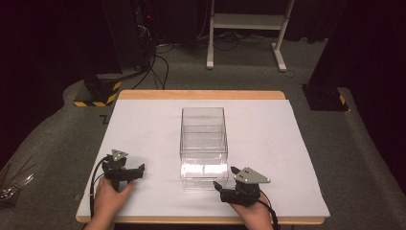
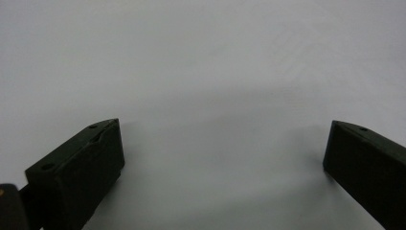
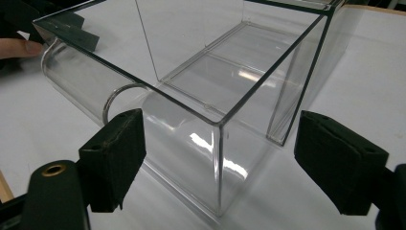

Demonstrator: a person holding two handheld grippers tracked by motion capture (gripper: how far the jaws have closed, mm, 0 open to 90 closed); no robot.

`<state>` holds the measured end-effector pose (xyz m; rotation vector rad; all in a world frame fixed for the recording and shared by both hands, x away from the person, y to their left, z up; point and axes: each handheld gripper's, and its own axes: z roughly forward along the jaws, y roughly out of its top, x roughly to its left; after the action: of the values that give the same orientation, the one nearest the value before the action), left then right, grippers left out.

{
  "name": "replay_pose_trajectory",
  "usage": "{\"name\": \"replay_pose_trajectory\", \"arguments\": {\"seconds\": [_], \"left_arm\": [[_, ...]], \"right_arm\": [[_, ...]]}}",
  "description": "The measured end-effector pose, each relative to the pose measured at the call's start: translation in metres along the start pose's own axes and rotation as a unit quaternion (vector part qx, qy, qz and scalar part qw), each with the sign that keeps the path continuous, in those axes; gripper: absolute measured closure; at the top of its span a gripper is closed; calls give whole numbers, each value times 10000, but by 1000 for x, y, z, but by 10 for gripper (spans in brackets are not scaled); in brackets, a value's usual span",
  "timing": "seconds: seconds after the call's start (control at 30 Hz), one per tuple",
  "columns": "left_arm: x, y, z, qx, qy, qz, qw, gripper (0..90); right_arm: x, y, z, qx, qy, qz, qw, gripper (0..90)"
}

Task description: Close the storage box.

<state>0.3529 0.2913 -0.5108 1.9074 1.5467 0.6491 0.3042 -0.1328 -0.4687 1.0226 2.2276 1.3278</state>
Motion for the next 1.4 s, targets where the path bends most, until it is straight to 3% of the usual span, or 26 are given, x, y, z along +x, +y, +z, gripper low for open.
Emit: {"name": "replay_pose_trajectory", "arguments": {"seconds": [0.5,1.4], "left_arm": [[0,0,0,5,-7,0,10000,5],[0,0,0,5,-1,3,10000,5]], "right_arm": [[-13,10,16,-15,-152,215,9997,160],[-30,21,37,-7,-318,156,9994,152]]}}
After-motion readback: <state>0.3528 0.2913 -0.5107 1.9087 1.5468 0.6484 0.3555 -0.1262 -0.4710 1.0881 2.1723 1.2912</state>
